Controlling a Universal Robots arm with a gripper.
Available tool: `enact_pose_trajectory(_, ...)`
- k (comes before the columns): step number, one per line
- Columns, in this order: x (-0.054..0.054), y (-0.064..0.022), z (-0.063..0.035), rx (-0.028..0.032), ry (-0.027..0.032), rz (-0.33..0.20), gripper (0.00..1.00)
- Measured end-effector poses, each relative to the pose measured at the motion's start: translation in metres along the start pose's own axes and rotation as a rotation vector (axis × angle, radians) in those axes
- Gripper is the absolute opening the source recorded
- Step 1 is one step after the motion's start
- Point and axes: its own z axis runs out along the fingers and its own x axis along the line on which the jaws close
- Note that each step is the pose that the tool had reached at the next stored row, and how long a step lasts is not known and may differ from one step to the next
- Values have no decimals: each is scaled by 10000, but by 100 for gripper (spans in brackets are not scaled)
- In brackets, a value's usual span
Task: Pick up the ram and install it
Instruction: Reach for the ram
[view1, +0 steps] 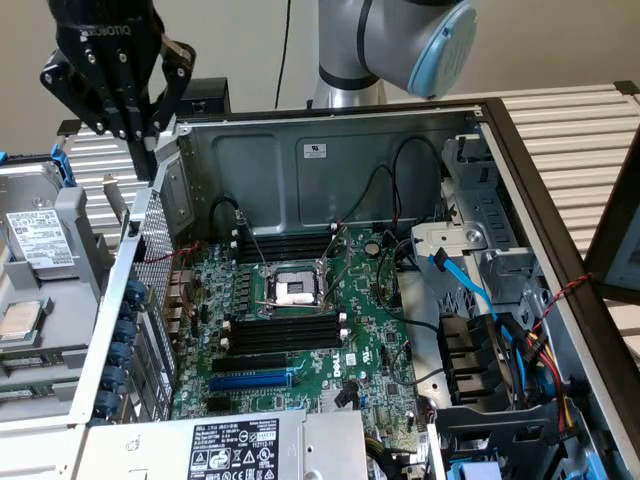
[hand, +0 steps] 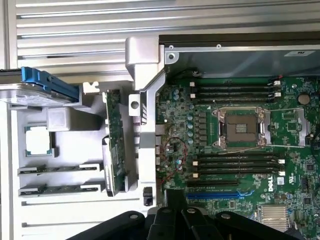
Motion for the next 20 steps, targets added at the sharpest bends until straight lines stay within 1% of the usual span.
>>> enact_pose_trajectory(2, 90, -7, 16, 7, 13, -1, 10)
enact_pose_trajectory(4, 179, -15, 36, 27, 32, 0, 10)
enact_pose_trajectory(9, 406, -33, 88, 85, 76, 2, 10)
enact_pose_trajectory(14, 630, -52, 144, 143, 108, 3, 10)
enact_pose_trajectory(17, 769, -64, 182, 176, 123, 5, 10)
enact_pose_trajectory(20, 903, -76, 233, 192, 122, 4, 10)
